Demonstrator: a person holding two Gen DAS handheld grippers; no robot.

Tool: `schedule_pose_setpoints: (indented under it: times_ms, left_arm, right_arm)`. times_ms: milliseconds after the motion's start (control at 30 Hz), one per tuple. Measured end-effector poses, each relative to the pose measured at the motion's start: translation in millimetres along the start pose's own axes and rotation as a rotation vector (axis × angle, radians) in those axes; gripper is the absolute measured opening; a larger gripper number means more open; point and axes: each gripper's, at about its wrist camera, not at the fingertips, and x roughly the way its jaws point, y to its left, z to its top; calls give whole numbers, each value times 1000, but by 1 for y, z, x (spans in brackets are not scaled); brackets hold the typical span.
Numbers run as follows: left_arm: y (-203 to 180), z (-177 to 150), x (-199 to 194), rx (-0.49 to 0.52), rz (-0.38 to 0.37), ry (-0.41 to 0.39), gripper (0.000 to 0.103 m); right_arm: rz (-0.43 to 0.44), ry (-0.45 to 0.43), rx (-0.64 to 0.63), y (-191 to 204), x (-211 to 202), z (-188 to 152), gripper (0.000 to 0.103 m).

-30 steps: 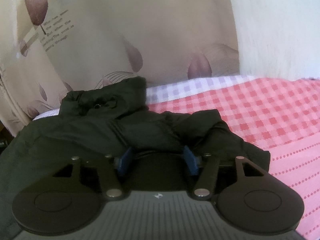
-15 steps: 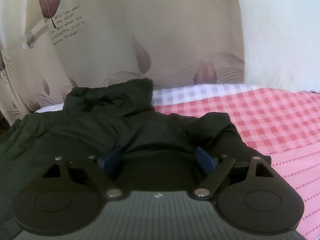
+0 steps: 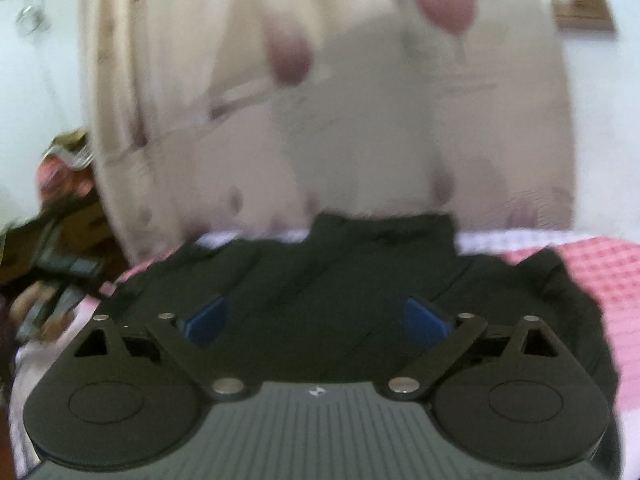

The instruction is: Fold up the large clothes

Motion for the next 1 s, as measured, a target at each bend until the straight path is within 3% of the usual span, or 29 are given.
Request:
schedule_pose_setpoints:
  times_ms: [133,200,267,333,433,567,733,867,900,933,1000]
  left_arm:
    - [18,6,5,-89,-121,33,82]
    - [11,7,11,-76,-153,71,81]
    - [-5,2,19,16,-143,102,78]
    - [-4,1,18,58,-128,90,66]
    - [16,-3,13,-46,-161,58,56]
    - [3,-14,12,-24,-106,7,50]
    - [-3,-22,3,-141,-71,-60,44]
    - [-16,-19,-7,-250,-45,-113,37]
    - [-21,-16,-10,-259,-38,-120,35]
    - [-27,-14,-12,-270,-31,-127,35]
    - [-41,-7,-16,-273,-16,-137,31]
  right_arm:
    - [28,18,49,12,-5,-18,97]
    - [43,9,110,13,-6,-22,98]
    - [40,3,139,16,-4,-23,101]
    - [44,2,142,20,0,-24,101]
    - [54,16,129,26,5,-23,101]
    - [64,20,119,31,10,-19,101]
    - [67,10,93,29,17,-1,101]
    - [50,24,-3,30,28,18,100]
    - [47,29,-22,29,32,23,88]
    - [46,43,-32,28,37,27,60]
    - [9,97,-60,25,51,36,27]
